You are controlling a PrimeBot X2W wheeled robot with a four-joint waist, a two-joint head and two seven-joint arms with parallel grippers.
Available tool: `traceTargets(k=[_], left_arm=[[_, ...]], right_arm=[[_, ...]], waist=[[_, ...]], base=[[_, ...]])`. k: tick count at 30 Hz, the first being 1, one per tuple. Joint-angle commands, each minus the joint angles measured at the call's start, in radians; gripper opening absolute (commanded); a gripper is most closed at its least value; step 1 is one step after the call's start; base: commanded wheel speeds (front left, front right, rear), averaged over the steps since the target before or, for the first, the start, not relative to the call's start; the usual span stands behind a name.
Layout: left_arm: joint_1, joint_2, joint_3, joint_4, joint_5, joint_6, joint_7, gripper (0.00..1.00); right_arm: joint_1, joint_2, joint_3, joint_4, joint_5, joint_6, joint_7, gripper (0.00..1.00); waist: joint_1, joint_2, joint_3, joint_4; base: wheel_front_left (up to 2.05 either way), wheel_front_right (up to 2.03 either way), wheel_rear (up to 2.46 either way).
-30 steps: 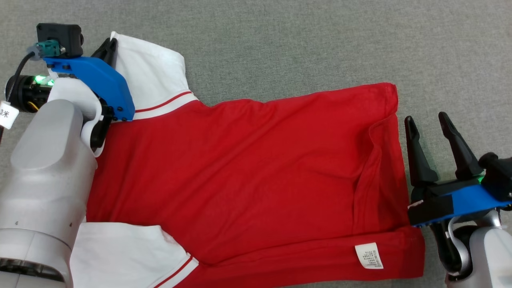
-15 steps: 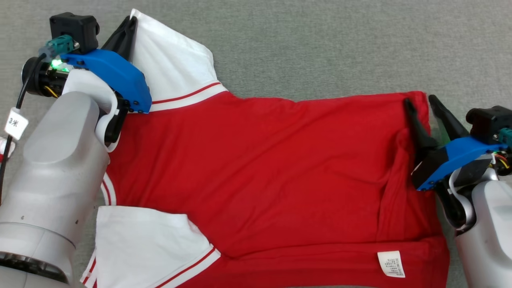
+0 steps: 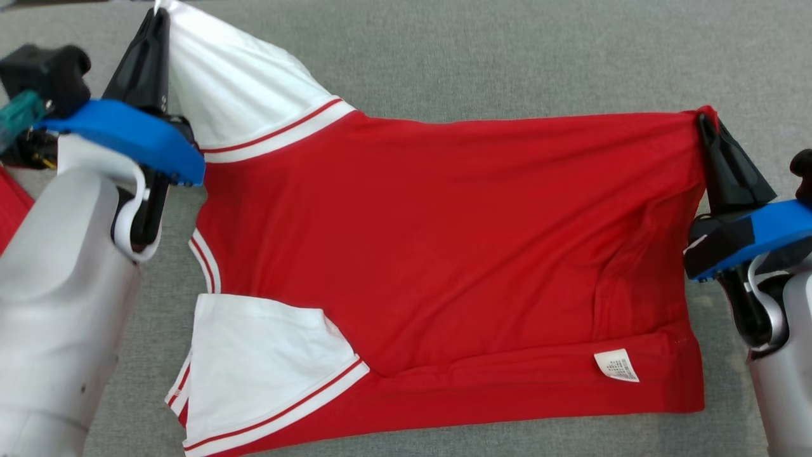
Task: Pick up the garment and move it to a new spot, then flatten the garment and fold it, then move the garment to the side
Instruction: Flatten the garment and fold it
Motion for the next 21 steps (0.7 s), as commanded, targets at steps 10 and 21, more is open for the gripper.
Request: traceTargets(k=[10,21], left_arm=[[0.583,0.068,0.149,-0.489,0.014,0.165,-0.003,0.00],[0.962,0.079,0.136,-0.669,-0.145,0.250,0.163,0.00]], right_arm=[[0.216,0.009,0.041,-0.050,0.045,0.000,-0.070,0.00],[0.449,0.065,-0.007,-0.056,0.048,0.000,-0.076,0.00]], waist=[[0.0001,0.0000,-0.106,0.019],[0.0001,0.0000,-0.192,0.042]], base=[[0.00,0.00,0.00],[0.00,0.00,0.00]])
